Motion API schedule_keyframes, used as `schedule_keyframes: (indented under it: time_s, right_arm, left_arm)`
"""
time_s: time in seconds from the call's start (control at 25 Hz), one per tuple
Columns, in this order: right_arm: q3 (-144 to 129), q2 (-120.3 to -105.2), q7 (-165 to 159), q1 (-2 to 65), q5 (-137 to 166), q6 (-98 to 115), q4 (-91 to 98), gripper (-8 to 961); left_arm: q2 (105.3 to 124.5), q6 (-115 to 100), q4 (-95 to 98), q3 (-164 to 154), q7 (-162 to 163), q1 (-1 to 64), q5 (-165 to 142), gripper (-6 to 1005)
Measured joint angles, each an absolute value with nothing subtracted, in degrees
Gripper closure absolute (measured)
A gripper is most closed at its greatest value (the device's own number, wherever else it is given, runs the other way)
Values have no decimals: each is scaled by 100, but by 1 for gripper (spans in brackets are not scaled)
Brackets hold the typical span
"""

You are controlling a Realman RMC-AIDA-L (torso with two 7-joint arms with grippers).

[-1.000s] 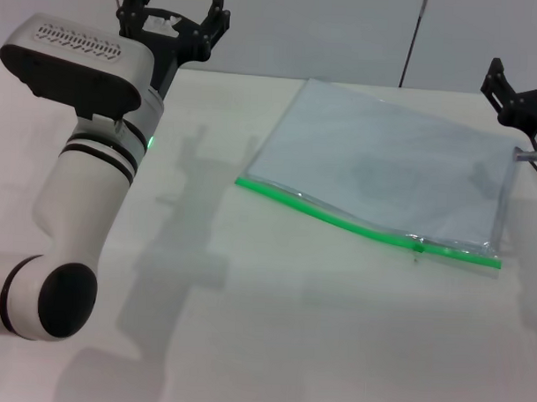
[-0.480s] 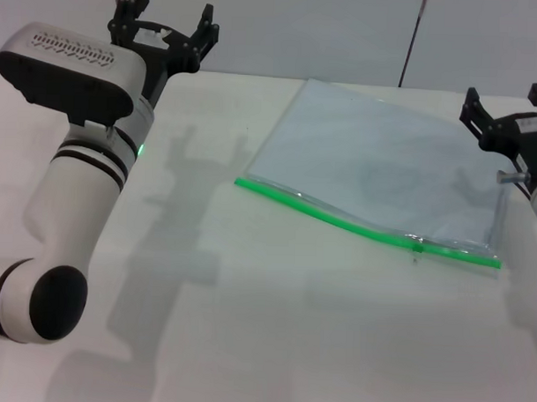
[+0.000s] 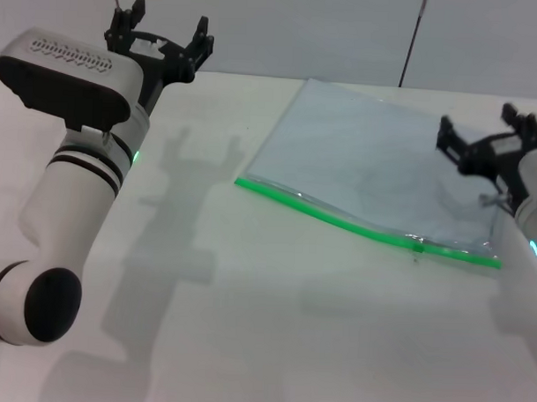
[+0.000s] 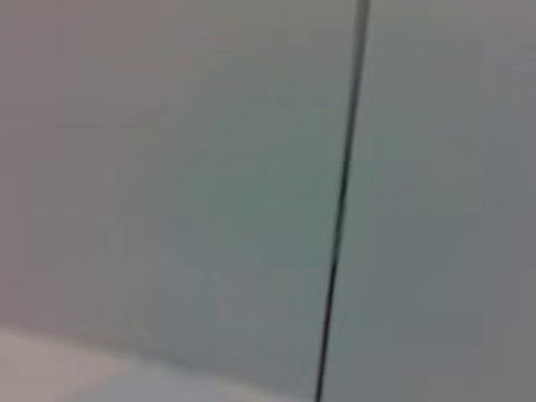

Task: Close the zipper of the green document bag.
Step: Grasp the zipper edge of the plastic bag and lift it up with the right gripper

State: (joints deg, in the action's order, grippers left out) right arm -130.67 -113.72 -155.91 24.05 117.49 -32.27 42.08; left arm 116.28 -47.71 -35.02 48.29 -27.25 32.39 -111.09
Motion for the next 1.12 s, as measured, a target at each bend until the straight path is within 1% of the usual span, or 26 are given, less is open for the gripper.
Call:
schedule_keyframes:
  time_s: [0.08, 0.16, 0.2, 0.24, 0.32, 0.4, 0.48, 0.6, 0.84, 0.96, 1.12]
  right_arm:
    - [-13067, -11175, -15457, 2125, 11893, -2838, 4703, 47]
    - [-13046, -10859, -15230, 1633, 12040, -2545, 5543, 47]
    - [-13030, -10732, -15109, 1431, 12113, -2438, 5888, 47]
    - [-12989, -10575, -14958, 1210, 12183, -2276, 6298, 47]
    - [-12886, -10381, -14723, 940, 12264, -1932, 6859, 47]
    - [-12756, -10304, -14516, 801, 12310, -1517, 7175, 47]
    - [-12573, -10296, -14290, 746, 12360, -958, 7349, 47]
    - [-12393, -10341, -13970, 740, 12405, -101, 7539, 47]
    - [-12043, -10359, -13150, 629, 12411, 1225, 7986, 47]
    - [-11907, -10470, -12603, 487, 12411, 1491, 8064, 47]
    - [-11665, -10702, -11746, 245, 12460, 1781, 8143, 48]
  left_arm:
    - [11624, -4714, -3498, 4836, -2744, 3226, -11109, 121]
    - [11623, -4695, -3502, 4839, -2755, 3225, -11109, 120]
    - [11623, -4694, -3508, 4840, -2755, 3225, -11109, 120]
    - [11624, -4683, -3510, 4842, -2755, 3225, -11109, 120]
    - [11624, -4629, -3509, 4845, -2756, 3225, -11110, 120]
    - [11622, -4539, -3503, 4850, -2757, 3225, -11109, 120]
    - [11618, -4487, -3502, 4851, -2757, 3230, -11109, 120]
    - [11604, -4441, -3500, 4853, -2758, 3244, -11109, 121]
    - [11581, -4250, -3423, 4989, -2760, 3199, -11109, 125]
    - [11580, -4216, -3394, 5089, -2760, 3129, -11109, 127]
    - [11573, -4213, -3345, 5159, -2760, 3073, -11109, 127]
